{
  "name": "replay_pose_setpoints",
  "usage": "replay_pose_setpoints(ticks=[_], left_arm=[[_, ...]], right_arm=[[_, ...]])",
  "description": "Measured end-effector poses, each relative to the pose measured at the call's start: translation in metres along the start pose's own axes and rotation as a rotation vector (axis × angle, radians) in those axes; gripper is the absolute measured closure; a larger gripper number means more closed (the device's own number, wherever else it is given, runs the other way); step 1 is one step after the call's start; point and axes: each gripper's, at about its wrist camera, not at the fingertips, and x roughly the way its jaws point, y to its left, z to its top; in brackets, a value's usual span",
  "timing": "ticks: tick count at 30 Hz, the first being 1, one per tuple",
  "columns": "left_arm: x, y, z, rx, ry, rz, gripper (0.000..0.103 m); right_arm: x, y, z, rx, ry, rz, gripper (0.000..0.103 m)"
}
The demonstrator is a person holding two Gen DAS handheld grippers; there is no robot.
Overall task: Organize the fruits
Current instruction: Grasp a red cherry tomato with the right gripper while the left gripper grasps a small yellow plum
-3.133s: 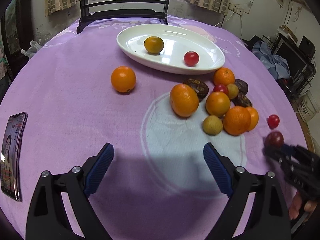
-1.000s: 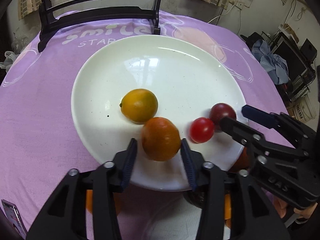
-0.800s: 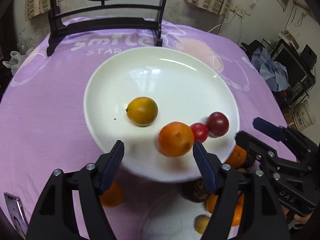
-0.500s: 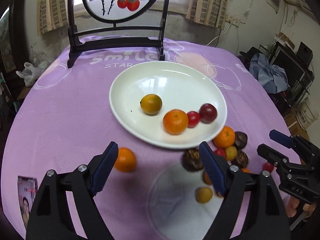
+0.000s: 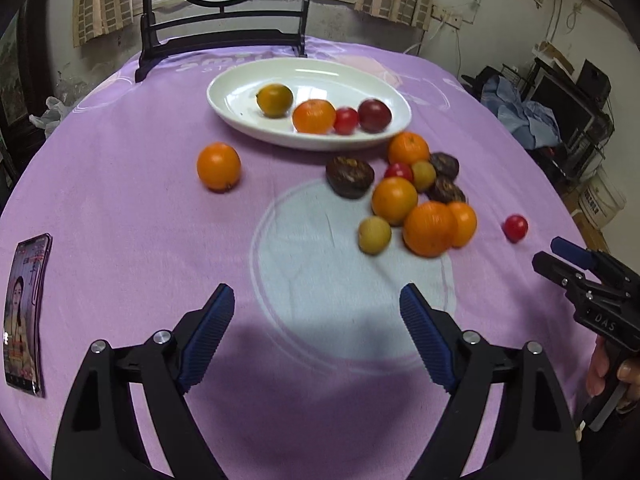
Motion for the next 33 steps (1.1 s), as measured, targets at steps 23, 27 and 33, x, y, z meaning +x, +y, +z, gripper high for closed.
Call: replay_pose_setpoints(ticks=[23,27,33], left_arm=[[0.028,-0.007,0.010,0.028,0.057,-0.005,0.020],[0.035,-0.012,0.017,0.046,0.060,0.000,0.020],[0.051,-0.026,0.025,0.118,0.060,0.053,0.031]], right_arm=[[0.057,-0.025,0.023,0.115,0.085,-0.057,0.074],[0.050,-0.024,0.018,0.119,0.077,-0.022,0.074],[0.036,-0.011,0.010,0.075,0.059,0.022,0.074]])
